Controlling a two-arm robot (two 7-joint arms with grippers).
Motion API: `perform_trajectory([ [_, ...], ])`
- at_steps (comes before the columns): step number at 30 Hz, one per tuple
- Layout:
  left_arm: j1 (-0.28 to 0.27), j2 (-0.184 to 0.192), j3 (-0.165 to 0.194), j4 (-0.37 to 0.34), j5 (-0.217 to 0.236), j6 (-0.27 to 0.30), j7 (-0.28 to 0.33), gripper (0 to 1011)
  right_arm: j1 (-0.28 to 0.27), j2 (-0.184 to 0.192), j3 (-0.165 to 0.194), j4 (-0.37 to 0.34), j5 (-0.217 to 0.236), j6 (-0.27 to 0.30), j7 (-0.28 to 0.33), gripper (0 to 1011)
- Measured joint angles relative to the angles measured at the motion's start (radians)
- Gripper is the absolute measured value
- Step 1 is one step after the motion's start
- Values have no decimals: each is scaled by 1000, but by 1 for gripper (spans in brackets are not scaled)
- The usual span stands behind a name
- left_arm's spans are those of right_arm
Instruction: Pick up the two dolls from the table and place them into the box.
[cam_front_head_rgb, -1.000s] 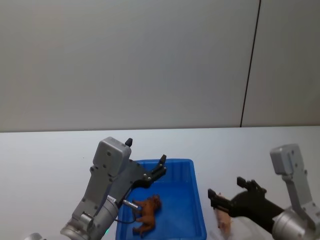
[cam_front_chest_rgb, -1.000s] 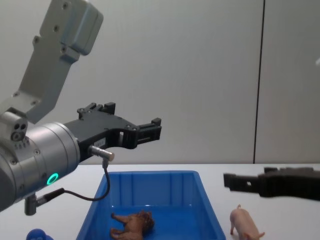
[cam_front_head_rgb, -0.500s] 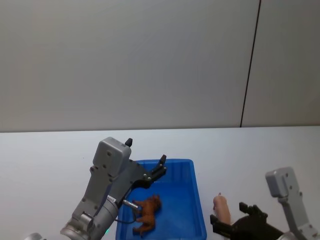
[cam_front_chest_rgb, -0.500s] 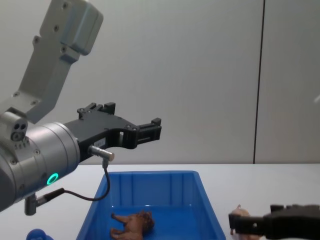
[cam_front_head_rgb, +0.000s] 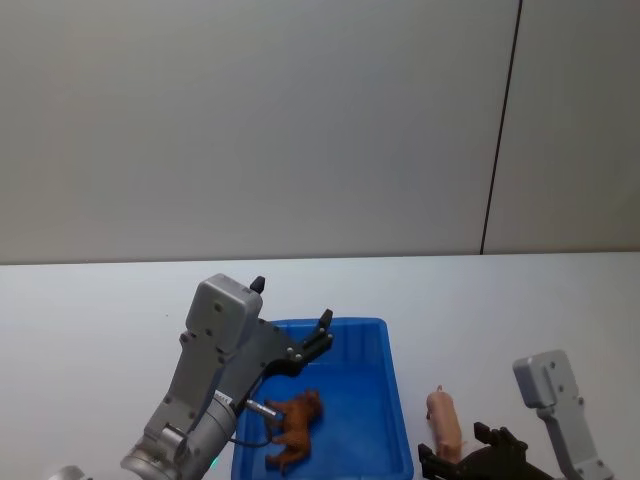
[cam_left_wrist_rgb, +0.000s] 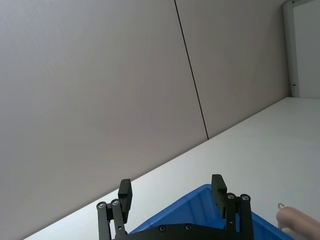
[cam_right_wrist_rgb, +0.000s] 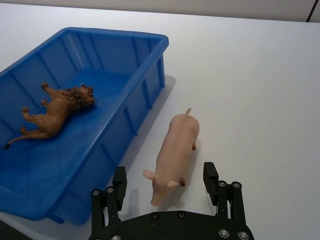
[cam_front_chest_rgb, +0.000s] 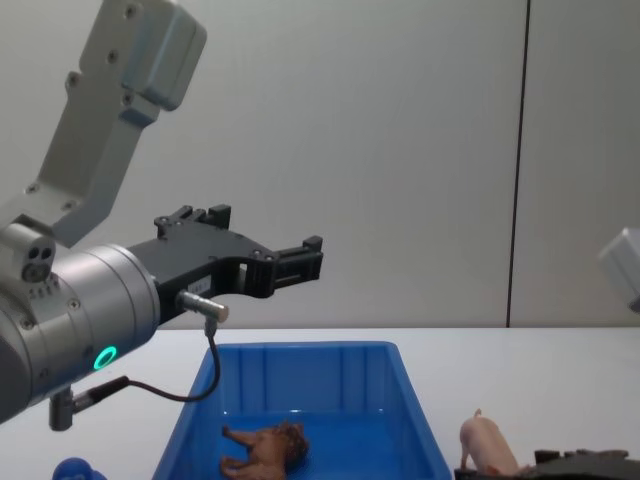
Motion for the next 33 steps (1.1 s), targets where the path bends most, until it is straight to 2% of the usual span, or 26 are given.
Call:
perform_trajectory([
  [4,0,0,0,0,0,0,0,1001,10,-11,-3,20,-7,-4,-10,902],
  [10,0,0,0,0,0,0,0,1001,27,-27,-7,50,-18,-16,-23,707],
  [11,0,0,0,0,0,0,0,1001,27,-27,-7,50,-18,-16,-23,707],
  [21,0,0,0,0,0,0,0,1001,40,-40,-11,71,-43,-51,-42,376],
  [33,0,0,0,0,0,0,0,1001,45,-43,-12,20,-78,-115,-52,362],
])
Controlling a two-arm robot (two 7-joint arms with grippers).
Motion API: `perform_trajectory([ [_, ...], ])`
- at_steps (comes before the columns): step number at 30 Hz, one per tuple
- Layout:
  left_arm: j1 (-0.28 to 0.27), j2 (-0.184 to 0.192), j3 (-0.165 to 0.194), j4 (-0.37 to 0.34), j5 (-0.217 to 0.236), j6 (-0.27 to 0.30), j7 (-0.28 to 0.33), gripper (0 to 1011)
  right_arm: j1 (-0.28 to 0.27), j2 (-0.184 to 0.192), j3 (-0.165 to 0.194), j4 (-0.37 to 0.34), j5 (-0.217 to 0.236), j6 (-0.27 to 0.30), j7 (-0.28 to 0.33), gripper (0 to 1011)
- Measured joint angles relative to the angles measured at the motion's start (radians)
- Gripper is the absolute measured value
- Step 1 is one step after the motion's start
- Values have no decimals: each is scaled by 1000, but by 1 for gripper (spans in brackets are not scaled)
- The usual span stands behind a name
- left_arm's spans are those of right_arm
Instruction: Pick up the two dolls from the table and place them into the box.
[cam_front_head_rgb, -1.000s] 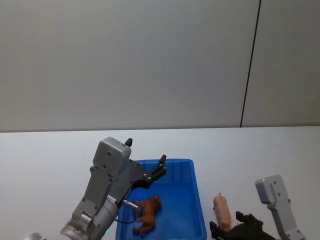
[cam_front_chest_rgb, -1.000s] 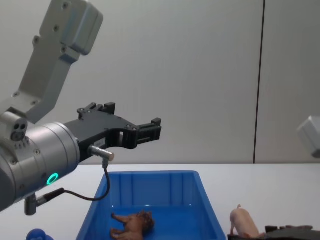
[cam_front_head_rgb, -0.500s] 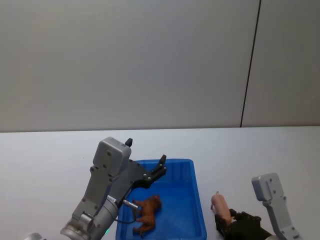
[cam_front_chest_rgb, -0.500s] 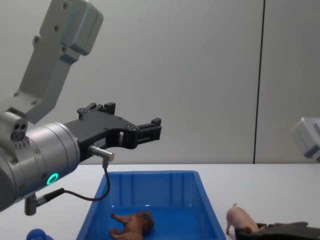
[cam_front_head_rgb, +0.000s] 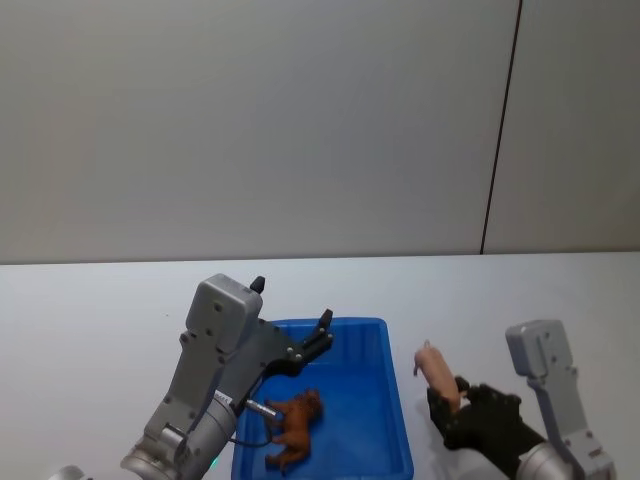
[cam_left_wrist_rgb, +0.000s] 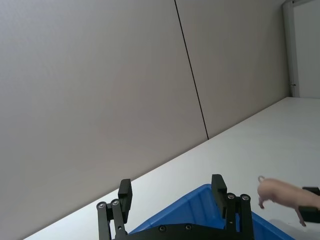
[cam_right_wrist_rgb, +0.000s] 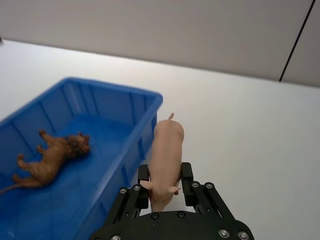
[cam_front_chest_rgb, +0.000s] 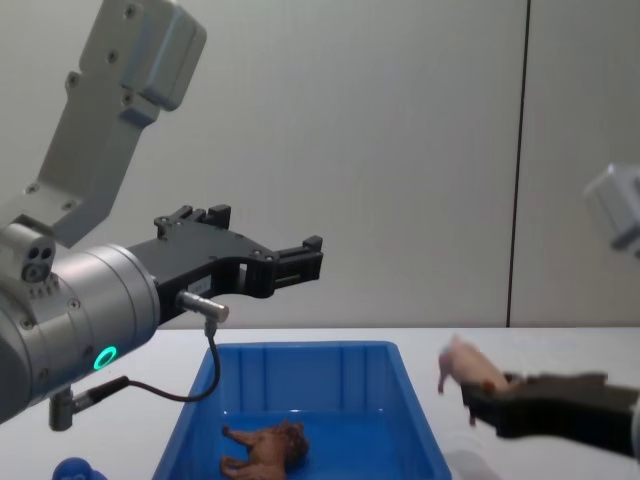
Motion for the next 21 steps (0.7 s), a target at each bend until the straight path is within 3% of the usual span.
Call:
perform_trajectory([
  [11,0,0,0,0,0,0,0,1001,31,-13,-4,-70,-23,-26,53,362],
  [18,0,0,0,0,0,0,0,1001,67,-37,-12,-70,-23,2,98,364],
  [21,0,0,0,0,0,0,0,1001,85,-52,-17,-51,-21,18,114,430],
])
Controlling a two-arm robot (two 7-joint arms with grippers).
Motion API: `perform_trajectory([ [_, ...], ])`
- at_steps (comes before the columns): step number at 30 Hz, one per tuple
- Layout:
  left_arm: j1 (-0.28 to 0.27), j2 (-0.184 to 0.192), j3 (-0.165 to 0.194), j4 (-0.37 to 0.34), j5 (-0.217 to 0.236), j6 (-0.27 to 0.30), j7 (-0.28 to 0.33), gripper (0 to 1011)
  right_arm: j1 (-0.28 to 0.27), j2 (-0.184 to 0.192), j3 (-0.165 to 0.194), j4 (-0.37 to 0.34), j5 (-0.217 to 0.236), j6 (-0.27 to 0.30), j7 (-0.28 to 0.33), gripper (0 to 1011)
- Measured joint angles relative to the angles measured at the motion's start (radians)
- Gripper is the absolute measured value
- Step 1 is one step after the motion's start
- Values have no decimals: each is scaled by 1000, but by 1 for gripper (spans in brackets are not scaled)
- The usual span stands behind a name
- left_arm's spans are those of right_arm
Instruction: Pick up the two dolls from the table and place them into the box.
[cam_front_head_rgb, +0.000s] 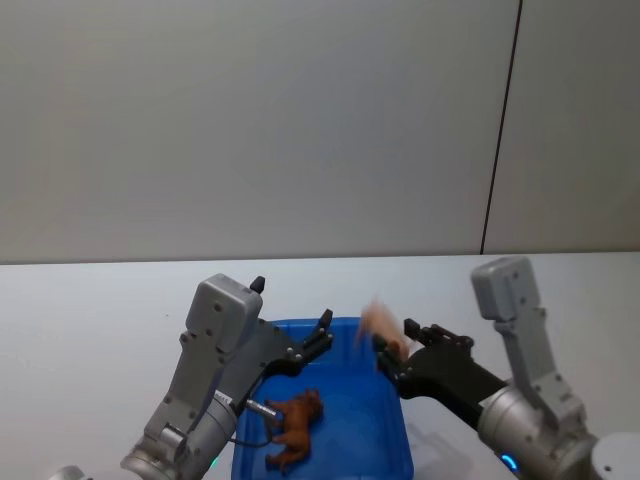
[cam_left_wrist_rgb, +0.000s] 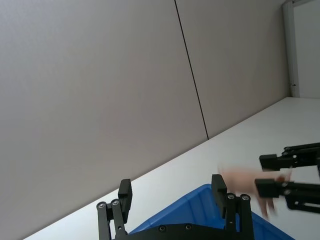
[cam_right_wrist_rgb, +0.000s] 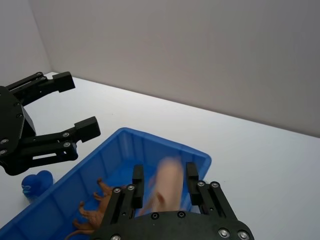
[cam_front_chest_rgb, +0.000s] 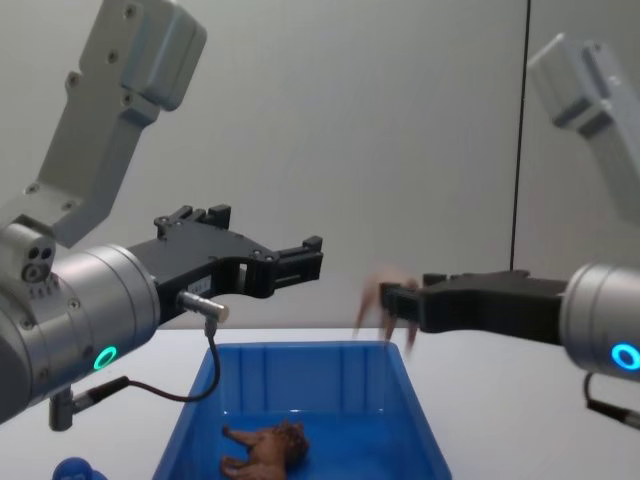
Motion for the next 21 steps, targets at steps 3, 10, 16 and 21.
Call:
perform_trajectory([
  [3,0,0,0,0,0,0,0,1001,16,-14,-6,25,1,12,13,541],
  [10,0,0,0,0,0,0,0,1001,40,-33,-14,70,1,26,37,772],
  [16,0,0,0,0,0,0,0,1001,42,-26,-7,78,7,26,49,921],
  [21,0,0,0,0,0,0,0,1001,23,4,11,61,19,14,58,1001],
])
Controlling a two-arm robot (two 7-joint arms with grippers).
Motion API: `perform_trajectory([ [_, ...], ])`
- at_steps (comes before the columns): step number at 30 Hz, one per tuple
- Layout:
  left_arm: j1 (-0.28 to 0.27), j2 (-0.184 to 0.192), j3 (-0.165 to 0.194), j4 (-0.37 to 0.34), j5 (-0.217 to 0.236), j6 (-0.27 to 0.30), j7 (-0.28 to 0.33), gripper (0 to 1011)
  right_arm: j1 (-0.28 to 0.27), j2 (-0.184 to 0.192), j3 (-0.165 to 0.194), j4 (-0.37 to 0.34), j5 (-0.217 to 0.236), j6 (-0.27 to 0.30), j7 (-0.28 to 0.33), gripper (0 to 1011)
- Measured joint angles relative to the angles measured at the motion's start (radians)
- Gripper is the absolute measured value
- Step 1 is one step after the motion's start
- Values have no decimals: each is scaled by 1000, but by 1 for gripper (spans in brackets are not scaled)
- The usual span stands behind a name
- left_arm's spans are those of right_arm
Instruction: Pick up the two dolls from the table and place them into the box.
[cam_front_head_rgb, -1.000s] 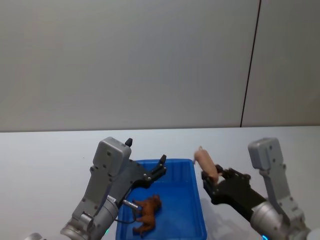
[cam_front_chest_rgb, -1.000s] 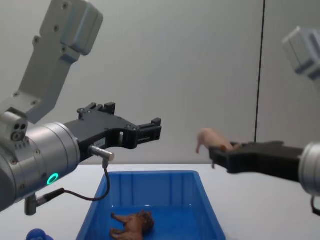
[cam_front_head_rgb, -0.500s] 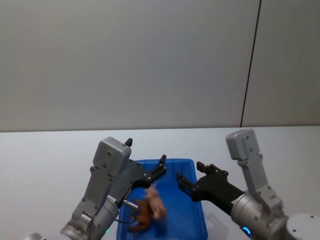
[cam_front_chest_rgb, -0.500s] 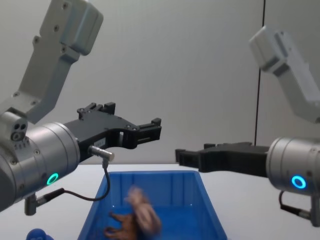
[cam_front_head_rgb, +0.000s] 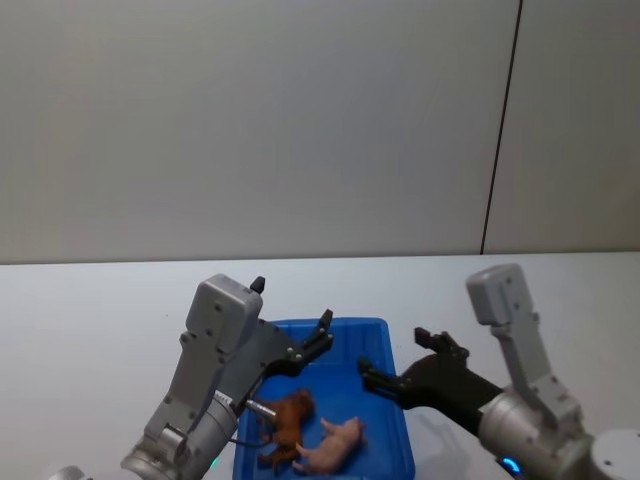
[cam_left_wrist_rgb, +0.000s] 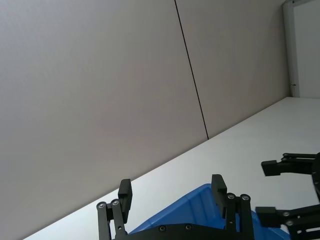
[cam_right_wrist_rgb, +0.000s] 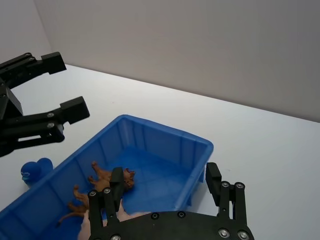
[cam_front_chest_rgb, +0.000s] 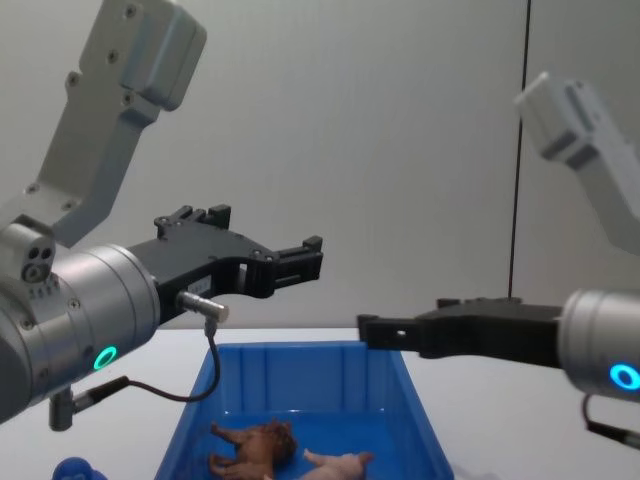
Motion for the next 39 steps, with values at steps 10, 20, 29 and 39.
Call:
perform_trajectory([
  [10,0,0,0,0,0,0,0,1001,-71,84,45,-73,41,-43,17,1001],
  [20,5,4,-2,-7,8,9,0,1001,-116,133,71,-119,69,-68,24,1001],
  [29,34,33,-13,-49,8,44,19,1001,-136,155,82,-140,81,-80,27,1001],
  [39,104,90,-28,-125,-33,116,78,1001,-146,166,88,-150,87,-86,28,1001],
])
